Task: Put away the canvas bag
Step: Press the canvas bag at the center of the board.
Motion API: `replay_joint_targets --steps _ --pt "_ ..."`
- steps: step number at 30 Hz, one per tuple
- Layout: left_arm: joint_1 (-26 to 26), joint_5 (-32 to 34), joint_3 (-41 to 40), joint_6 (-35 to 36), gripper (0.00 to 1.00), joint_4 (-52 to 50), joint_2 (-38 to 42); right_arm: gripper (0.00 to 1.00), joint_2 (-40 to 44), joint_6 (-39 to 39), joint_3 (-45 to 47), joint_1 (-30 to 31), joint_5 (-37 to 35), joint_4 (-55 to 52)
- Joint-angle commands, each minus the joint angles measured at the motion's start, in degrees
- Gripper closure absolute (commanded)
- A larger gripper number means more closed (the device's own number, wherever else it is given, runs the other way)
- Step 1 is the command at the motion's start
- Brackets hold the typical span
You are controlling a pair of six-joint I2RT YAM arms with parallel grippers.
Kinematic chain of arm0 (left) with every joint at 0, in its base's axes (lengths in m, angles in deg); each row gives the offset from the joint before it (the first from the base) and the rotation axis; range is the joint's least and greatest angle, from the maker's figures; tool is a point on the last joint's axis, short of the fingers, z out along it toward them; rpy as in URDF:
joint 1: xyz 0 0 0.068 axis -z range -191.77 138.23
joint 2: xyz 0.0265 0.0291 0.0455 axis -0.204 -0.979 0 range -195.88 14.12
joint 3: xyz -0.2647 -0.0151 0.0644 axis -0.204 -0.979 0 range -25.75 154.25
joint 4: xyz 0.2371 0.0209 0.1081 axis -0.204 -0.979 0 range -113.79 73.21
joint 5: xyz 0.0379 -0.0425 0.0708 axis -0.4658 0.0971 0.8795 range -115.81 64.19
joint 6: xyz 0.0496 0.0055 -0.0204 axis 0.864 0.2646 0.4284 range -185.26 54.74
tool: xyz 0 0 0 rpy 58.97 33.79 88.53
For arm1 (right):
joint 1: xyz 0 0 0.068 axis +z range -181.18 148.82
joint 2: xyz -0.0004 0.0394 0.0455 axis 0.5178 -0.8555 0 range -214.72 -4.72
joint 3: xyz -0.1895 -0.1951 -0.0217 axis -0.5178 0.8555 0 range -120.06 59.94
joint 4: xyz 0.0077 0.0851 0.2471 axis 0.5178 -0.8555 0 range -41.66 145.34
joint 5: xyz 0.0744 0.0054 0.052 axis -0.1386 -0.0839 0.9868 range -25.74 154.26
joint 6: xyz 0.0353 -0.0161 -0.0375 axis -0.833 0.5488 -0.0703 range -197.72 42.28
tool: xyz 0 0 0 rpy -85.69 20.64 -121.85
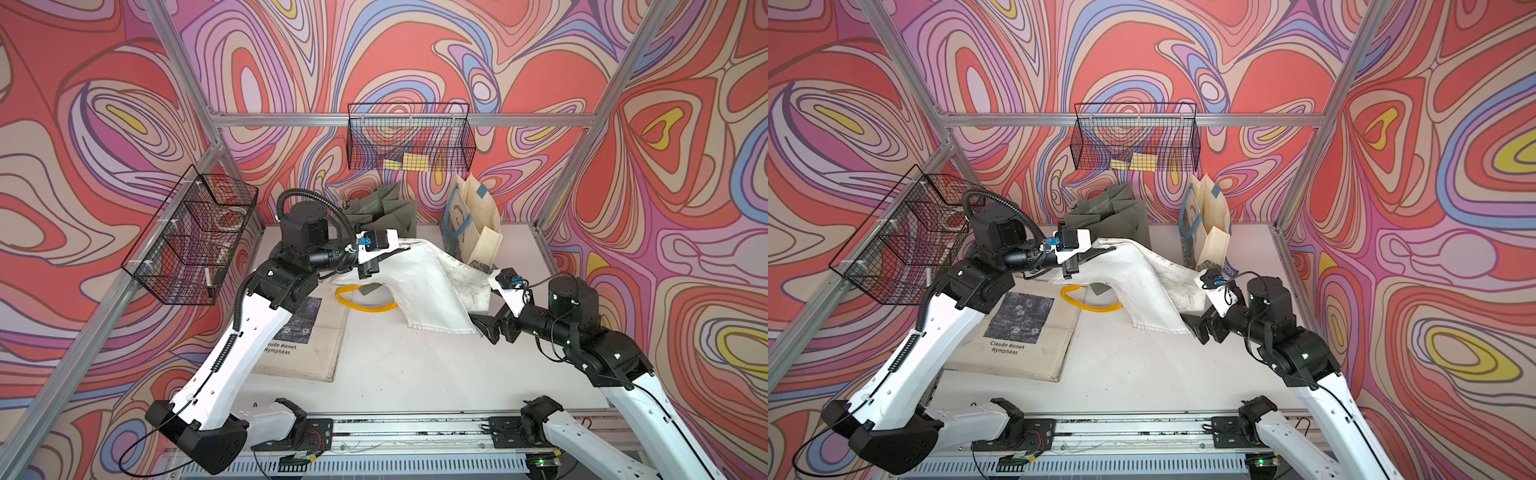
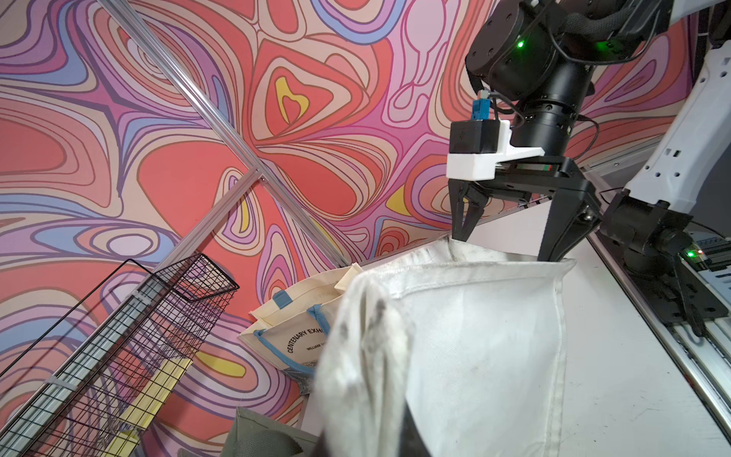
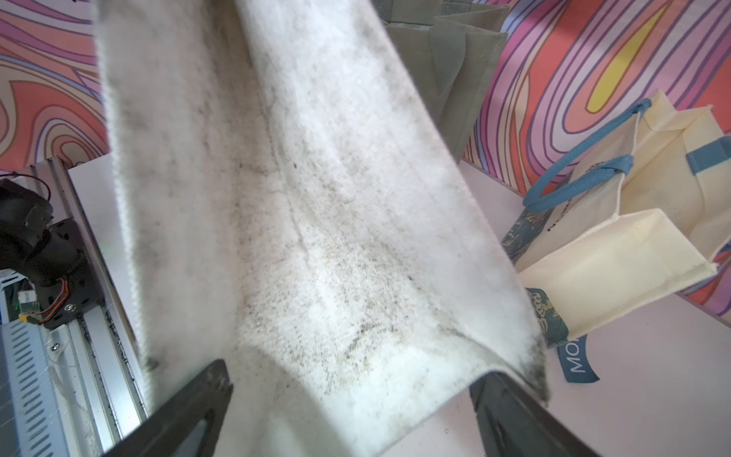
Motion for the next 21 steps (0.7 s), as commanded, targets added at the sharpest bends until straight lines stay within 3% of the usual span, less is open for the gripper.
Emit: replay_joint_targets --steps 1,7,16,21 --pt "0.57 -0.03 0.45 4.07 1.00 -5.47 -0.20 0.02 -1.47 5.61 -4.08 0.31 8.70 5.62" --pt "2.01 2.41 0.37 7.76 1.00 -9.99 0.70 0.02 0.36 6.57 -4.44 0.29 6.39 12.29" --pt "2.21 3.99 -0.65 9.15 1.00 -11.35 2.02 0.02 1.66 9.83 -6.12 0.33 1.94 10.31" --pt "2.37 3.40 -0.66 8.90 1.00 -10.95 2.11 0.02 -1.60 9.20 -9.52 0.32 9.66 4.88"
